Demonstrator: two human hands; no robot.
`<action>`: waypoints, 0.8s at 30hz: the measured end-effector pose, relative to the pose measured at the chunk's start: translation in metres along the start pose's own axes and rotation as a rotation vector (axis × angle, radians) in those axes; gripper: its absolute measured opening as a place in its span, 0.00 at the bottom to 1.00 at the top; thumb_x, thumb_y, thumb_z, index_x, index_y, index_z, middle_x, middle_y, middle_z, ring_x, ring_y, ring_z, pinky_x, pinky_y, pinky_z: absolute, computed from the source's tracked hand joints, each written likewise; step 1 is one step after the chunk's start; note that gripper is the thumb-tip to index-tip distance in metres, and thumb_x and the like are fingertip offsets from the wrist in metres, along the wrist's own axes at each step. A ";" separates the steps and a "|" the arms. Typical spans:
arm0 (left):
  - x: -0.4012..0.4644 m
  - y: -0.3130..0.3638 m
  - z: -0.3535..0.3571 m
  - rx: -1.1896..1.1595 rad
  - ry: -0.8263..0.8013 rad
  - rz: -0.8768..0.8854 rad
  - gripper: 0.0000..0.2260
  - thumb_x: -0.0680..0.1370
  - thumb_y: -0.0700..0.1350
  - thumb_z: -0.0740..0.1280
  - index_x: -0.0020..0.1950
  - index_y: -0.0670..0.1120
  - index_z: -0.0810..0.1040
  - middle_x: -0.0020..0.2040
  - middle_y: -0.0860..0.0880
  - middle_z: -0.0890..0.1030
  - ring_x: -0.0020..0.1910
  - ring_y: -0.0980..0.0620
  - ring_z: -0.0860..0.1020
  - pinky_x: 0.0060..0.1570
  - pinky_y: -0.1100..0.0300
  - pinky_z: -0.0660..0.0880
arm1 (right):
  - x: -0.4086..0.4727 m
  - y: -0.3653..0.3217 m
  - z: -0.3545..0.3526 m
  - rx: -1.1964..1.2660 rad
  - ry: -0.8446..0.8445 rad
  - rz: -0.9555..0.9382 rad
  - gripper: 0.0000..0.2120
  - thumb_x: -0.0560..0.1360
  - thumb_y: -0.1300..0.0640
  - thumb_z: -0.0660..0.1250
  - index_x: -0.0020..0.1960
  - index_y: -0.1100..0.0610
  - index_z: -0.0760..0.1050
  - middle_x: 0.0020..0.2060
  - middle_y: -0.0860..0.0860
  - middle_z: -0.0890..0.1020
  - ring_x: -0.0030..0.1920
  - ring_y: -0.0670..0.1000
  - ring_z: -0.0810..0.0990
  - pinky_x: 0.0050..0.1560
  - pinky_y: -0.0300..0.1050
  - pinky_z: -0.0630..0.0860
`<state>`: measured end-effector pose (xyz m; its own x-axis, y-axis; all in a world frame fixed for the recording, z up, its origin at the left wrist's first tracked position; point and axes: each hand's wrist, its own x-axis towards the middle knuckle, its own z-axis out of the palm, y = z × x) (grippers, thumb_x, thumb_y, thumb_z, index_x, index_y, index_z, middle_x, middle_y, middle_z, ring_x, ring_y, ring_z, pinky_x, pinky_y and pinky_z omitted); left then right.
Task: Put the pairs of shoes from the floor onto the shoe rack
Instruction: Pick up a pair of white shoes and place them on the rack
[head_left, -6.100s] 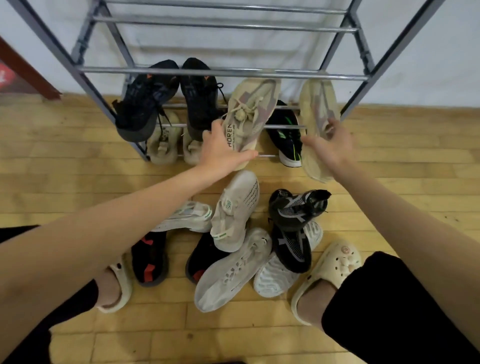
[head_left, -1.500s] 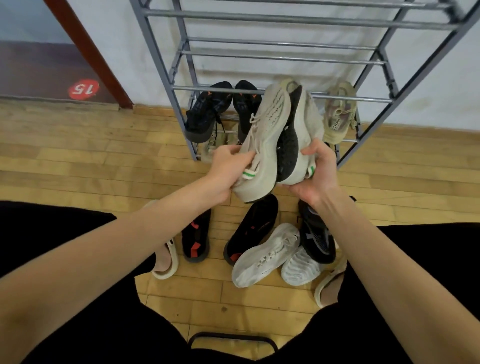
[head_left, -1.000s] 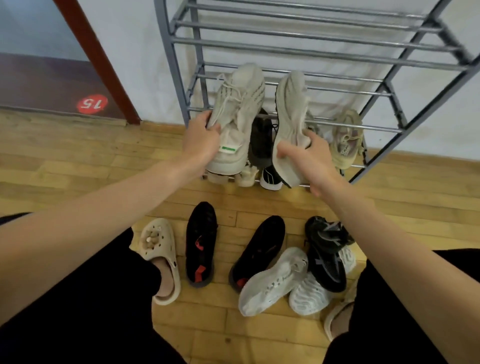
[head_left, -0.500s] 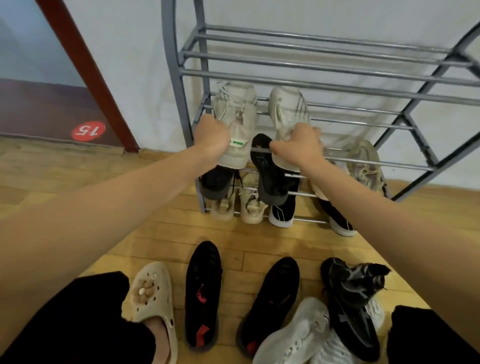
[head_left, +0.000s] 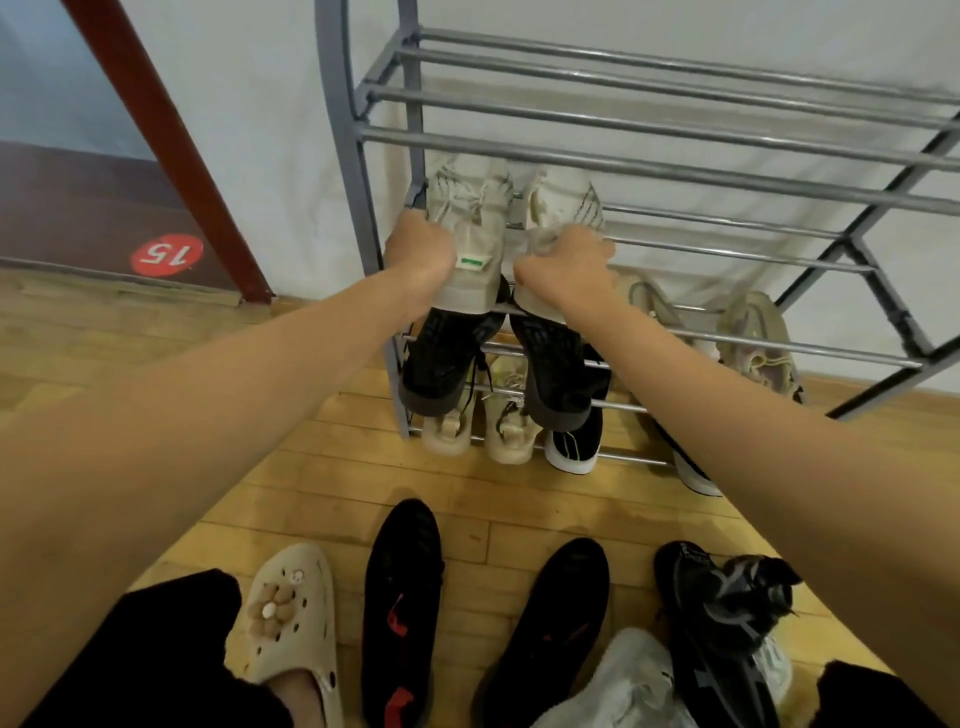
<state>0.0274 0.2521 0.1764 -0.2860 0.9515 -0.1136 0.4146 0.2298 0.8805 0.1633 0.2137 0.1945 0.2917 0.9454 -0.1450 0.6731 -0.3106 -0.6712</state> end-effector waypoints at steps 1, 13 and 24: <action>-0.001 -0.001 0.000 -0.005 -0.007 -0.022 0.16 0.82 0.41 0.53 0.65 0.35 0.72 0.59 0.36 0.77 0.59 0.38 0.76 0.41 0.55 0.72 | 0.000 -0.001 0.004 -0.018 -0.005 0.002 0.14 0.70 0.55 0.66 0.54 0.58 0.69 0.65 0.64 0.63 0.63 0.66 0.66 0.65 0.58 0.68; -0.050 -0.016 -0.019 0.077 -0.085 0.109 0.18 0.84 0.49 0.50 0.42 0.43 0.73 0.37 0.49 0.69 0.36 0.52 0.68 0.33 0.59 0.61 | -0.034 0.035 -0.003 -0.118 -0.108 -0.202 0.20 0.71 0.48 0.65 0.55 0.61 0.69 0.58 0.60 0.73 0.60 0.63 0.69 0.56 0.53 0.72; -0.146 -0.093 -0.004 0.198 -0.139 0.047 0.13 0.81 0.41 0.59 0.66 0.42 0.69 0.61 0.44 0.74 0.58 0.47 0.75 0.53 0.57 0.74 | -0.134 0.136 0.004 -0.422 -0.205 -0.432 0.27 0.75 0.58 0.66 0.71 0.63 0.63 0.67 0.62 0.65 0.68 0.63 0.65 0.67 0.53 0.67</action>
<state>0.0277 0.0908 0.1131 -0.1469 0.9779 -0.1490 0.5894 0.2075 0.7808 0.2134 0.0453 0.1194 -0.1738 0.9807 -0.0892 0.9228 0.1306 -0.3625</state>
